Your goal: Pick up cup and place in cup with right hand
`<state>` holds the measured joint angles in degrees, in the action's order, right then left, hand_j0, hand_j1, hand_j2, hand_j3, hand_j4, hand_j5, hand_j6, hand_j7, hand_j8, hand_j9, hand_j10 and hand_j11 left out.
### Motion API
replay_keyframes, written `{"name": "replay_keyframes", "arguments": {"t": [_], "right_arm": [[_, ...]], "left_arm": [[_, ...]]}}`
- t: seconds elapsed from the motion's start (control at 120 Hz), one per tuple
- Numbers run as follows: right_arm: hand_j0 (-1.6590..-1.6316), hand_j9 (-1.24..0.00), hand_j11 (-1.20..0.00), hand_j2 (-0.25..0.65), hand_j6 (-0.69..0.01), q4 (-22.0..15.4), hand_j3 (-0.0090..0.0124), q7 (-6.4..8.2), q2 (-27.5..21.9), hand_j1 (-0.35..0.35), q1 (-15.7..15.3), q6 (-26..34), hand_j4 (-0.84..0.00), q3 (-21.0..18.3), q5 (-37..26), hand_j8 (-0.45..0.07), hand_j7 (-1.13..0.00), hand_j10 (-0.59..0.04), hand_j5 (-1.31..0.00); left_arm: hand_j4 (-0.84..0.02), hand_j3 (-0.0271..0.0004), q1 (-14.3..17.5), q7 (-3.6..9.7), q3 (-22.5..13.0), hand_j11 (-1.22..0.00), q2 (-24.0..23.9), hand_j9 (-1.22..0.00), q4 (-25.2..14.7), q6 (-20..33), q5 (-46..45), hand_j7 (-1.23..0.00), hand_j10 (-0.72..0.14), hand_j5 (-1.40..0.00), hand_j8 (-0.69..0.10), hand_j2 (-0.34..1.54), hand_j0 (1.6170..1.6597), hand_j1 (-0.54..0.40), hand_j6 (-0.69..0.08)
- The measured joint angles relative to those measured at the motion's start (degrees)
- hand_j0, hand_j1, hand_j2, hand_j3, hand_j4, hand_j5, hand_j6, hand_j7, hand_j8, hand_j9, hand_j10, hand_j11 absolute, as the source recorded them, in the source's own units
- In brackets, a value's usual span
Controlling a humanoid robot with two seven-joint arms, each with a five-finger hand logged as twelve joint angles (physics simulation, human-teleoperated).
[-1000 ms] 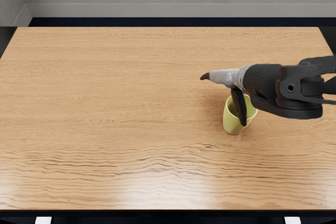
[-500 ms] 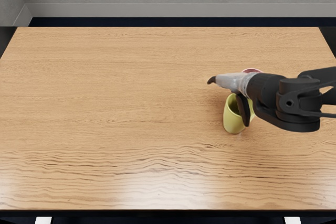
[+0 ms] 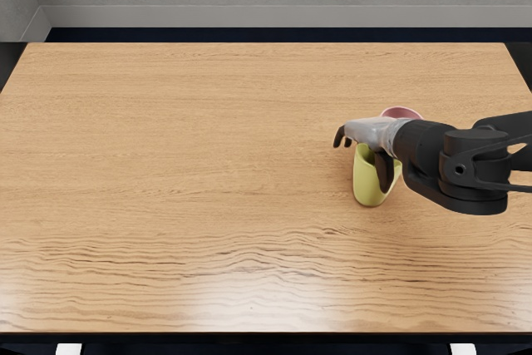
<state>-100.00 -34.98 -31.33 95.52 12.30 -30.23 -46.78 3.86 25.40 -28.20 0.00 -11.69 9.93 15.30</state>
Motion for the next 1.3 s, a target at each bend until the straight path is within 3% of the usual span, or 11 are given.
{"name": "replay_keyframes", "arguments": {"t": [0.242, 0.442, 0.508, 0.525, 0.542, 0.633, 0.675, 0.767, 0.875, 1.067, 1.3], "right_arm": [[-1.6571, -0.47, -0.47, 0.023, -0.357, 0.00, 0.0000, -0.03, -0.06, 0.035, -0.33, 0.52, -0.352, 0.06, -0.69, -0.356, -0.46, -0.315, -0.47], [-1.6571, -0.51, -0.51, 0.071, -0.392, 0.00, 0.0000, -0.01, 0.01, 0.052, -0.34, 0.61, -0.390, 0.36, -1.09, -0.388, -0.51, -0.346, -0.51], [-1.6561, -0.54, -0.55, 0.034, -0.419, 0.00, 0.0000, -0.01, 0.07, 0.032, -0.34, 0.63, -0.418, 0.39, -1.29, -0.406, -0.54, -0.358, -0.54], [-1.6555, -0.55, -0.56, -0.016, -0.426, 0.00, 0.0000, -0.02, 0.08, 0.020, -0.34, 0.63, -0.426, 0.39, -1.37, -0.405, -0.55, -0.361, -0.55], [-1.6555, -0.56, -0.57, 0.015, -0.433, 0.00, 0.0000, -0.01, 0.08, 0.024, -0.34, 0.63, -0.432, 0.40, -1.44, -0.407, -0.56, -0.365, -0.56], [-1.6547, -0.60, -0.61, -0.007, -0.463, 0.00, 0.0000, -0.02, 0.06, 0.032, -0.32, 0.64, -0.463, 0.48, -1.72, -0.374, -0.60, -0.347, -0.60], [-1.6548, -0.61, -0.63, 0.023, -0.472, 0.00, 0.0000, -0.01, 0.05, 0.046, -0.32, 0.64, -0.472, 0.53, -1.79, -0.358, -0.61, -0.333, -0.61], [-1.6542, -0.64, -0.65, -0.018, -0.487, 0.00, 0.0000, -0.02, 0.09, 0.047, -0.29, 0.62, -0.486, 0.80, -1.83, -0.334, -0.63, -0.310, -0.63], [-1.6545, -0.65, -0.66, 0.023, -0.498, 0.00, 0.0000, -0.03, 0.14, 0.073, -0.19, 0.55, -0.494, 1.25, -1.82, -0.309, -0.65, -0.286, -0.65], [-1.6543, -0.66, -0.67, 0.047, -0.481, 0.58, -0.0004, -0.03, 0.31, 0.103, -0.03, -0.02, -0.498, 2.82, -1.73, -0.286, -0.66, -0.260, -0.67], [-1.6542, -0.67, -0.68, 0.039, -0.481, 4.28, 0.0001, -0.03, 1.49, 0.099, -0.13, -1.66, -0.500, 5.28, -1.44, -0.284, -0.66, -0.251, -0.68]], "left_arm": [[0.000, 0.0000, 0.00, 0.00, -0.01, 0.00, 0.00, 0.00, 0.00, 0.00, 0.00, 0.00, 0.000, 0.00, 0.000, 0.00, 1.6581, 0.349, 0.000], [0.000, 0.0000, 0.00, 0.00, 0.14, 0.00, 0.00, 0.00, 0.00, 0.00, 0.00, 0.00, 0.000, 0.00, 0.000, 0.00, 1.6581, 0.349, 0.000], [0.000, 0.0000, 0.00, 0.00, 0.19, 0.00, 0.00, 0.00, 0.00, 0.00, 0.00, 0.00, 0.000, 0.00, 0.000, 0.00, 1.6581, 0.349, 0.000], [0.000, 0.0000, 0.00, 0.00, 0.20, 0.00, 0.00, 0.00, 0.00, 0.00, 0.00, 0.00, 0.000, 0.00, 0.000, 0.00, 1.6581, 0.349, 0.000], [0.000, 0.0000, 0.00, 0.00, 0.21, 0.00, 0.00, 0.00, 0.00, 0.00, 0.00, 0.00, 0.000, 0.00, 0.000, 0.00, 1.6581, 0.349, 0.000], [0.000, 0.0000, 0.00, 0.00, 0.23, 0.00, 0.00, 0.00, -0.03, 0.00, 0.00, 0.00, 0.000, 0.00, 0.000, 0.00, 1.6581, 0.349, 0.000], [0.000, 0.0000, 0.00, 0.00, 0.24, 0.00, 0.00, 0.00, -0.03, 0.00, 0.00, 0.00, 0.000, 0.00, 0.000, 0.00, 1.6581, 0.349, 0.000], [0.000, 0.0000, 0.00, 0.00, 0.25, 0.00, 0.00, 0.00, -0.03, 0.00, 0.00, 0.00, 0.000, 0.00, 0.000, 0.00, 1.6581, 0.349, 0.000], [0.000, 0.0000, 0.00, 0.00, 0.26, 0.00, 0.00, 0.00, -0.01, 0.00, 0.00, 0.00, 0.000, 0.00, 0.000, 0.00, 1.6581, 0.349, 0.000], [0.000, 0.0000, 0.15, 0.00, 0.33, 0.00, 0.00, 0.00, 0.01, 0.00, 0.00, 0.00, 0.000, 0.00, 0.000, 0.00, 1.6581, 0.349, 0.000], [0.000, 0.0001, 2.70, 0.00, 0.31, 0.00, 0.00, 0.00, 0.14, 0.00, 0.00, 0.00, 0.000, 0.00, 0.000, 0.00, 1.6581, 0.349, 0.000]]}}
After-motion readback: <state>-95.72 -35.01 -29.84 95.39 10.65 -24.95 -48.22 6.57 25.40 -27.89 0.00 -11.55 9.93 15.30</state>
